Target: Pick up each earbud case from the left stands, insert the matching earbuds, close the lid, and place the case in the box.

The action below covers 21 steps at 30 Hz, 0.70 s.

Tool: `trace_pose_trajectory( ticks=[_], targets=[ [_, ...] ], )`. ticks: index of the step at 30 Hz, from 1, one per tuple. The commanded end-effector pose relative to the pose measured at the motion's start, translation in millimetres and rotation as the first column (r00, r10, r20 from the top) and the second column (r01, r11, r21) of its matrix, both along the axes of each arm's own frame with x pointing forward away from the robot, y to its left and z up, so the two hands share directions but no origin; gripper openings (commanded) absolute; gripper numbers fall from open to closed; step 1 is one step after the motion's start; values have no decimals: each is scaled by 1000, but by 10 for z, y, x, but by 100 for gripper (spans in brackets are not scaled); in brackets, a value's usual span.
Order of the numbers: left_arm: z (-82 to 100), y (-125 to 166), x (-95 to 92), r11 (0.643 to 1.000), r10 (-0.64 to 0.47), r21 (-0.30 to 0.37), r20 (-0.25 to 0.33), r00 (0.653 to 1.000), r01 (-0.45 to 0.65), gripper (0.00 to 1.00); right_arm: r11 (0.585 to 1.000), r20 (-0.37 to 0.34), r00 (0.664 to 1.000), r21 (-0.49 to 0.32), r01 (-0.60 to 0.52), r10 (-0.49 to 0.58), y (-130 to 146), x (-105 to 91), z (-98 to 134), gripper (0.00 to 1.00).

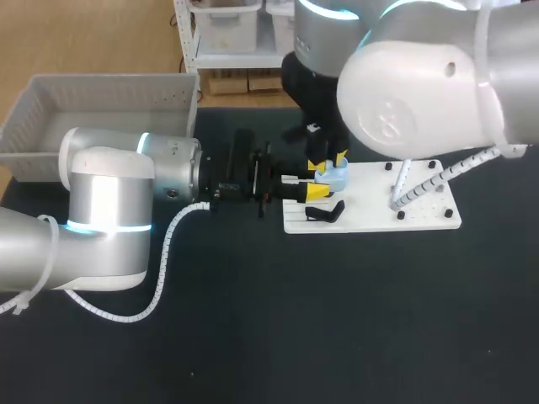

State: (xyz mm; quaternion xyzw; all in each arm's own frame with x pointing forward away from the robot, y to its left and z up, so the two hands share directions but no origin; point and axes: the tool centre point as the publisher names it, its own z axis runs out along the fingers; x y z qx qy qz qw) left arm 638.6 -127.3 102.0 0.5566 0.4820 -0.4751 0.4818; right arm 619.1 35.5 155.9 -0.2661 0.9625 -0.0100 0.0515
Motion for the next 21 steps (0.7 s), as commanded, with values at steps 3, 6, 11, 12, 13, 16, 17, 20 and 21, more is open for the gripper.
trace_pose_trajectory(
  ticks=[3, 6, 11, 12, 13, 16, 17, 20, 21],
  targets=[
    [-11, -5, -9, 1000, 5, -3, 3, 1000, -5, 0, 1000, 13, 1000, 1, 0, 0, -17, -9, -50, 0],
    [-11, -5, -9, 1000, 5, -3, 3, 1000, -5, 0, 1000, 15, 1000, 6, 2, -2, -18, 1, -56, 0],
    [-11, -5, -9, 1000, 5, -3, 3, 1000, -5, 0, 1000, 17, 1000, 9, 6, -6, -9, 34, -66, 0],
    [-11, -5, -9, 1000, 5, -3, 3, 1000, -5, 0, 1000, 17, 1000, 8, 6, -6, -8, 37, -67, 0],
    [-11, -5, -9, 1000, 5, -3, 3, 1000, -5, 0, 1000, 17, 1000, 7, 6, -6, -6, 41, -70, 0],
    [-11, -5, -9, 1000, 5, -3, 3, 1000, -5, 0, 1000, 18, 1000, 1, 5, -5, -2, 55, -80, 0],
    [-11, -5, -9, 1000, 5, -3, 3, 1000, -5, 0, 1000, 17, 1000, -1, 5, -5, -2, 62, -85, 0],
    [-11, -5, -9, 1000, 5, -3, 3, 1000, -5, 0, 1000, 16, 1000, -4, 9, -9, -5, 76, -89, 0],
    [-11, -5, -9, 1000, 5, -3, 3, 1000, -5, 0, 1000, 16, 1000, -4, 10, -10, -5, 79, -89, 0]
  ],
)
